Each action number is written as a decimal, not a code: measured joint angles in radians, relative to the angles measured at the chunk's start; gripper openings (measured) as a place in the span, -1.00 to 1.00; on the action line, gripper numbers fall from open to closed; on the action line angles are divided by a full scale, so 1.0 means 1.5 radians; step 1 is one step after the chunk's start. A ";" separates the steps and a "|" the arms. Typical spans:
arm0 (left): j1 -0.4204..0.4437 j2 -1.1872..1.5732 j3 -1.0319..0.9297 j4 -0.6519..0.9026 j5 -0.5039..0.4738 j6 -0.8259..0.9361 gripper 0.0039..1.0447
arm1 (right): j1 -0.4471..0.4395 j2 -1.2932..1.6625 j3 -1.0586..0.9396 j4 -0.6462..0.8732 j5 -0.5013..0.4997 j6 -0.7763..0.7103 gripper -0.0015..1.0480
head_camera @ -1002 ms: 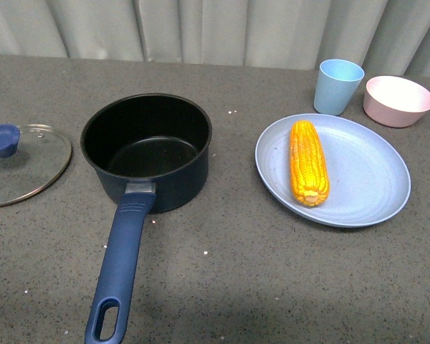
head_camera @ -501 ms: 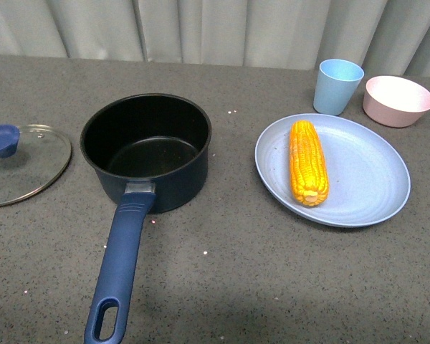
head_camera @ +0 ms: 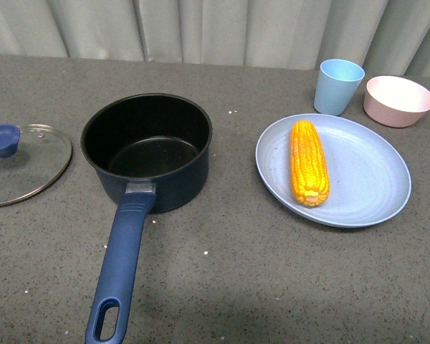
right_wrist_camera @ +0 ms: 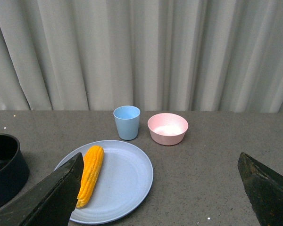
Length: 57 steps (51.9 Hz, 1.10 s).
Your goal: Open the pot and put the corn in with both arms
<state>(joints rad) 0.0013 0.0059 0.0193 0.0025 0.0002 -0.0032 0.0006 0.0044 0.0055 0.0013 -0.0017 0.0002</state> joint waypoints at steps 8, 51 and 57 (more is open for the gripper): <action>0.000 -0.001 0.000 0.000 0.000 -0.001 -0.47 | 0.000 0.000 0.000 0.000 0.000 0.000 0.82; -0.001 -0.001 0.000 -0.001 0.000 0.000 0.88 | 0.086 1.167 0.504 0.158 -0.011 0.078 0.82; -0.001 -0.001 0.000 -0.001 0.000 0.000 0.88 | 0.115 1.240 0.582 0.112 -0.020 0.143 0.82</action>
<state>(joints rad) 0.0006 0.0040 0.0193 0.0006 -0.0002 -0.0032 0.1734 1.8637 0.8787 0.1696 -0.0319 0.2150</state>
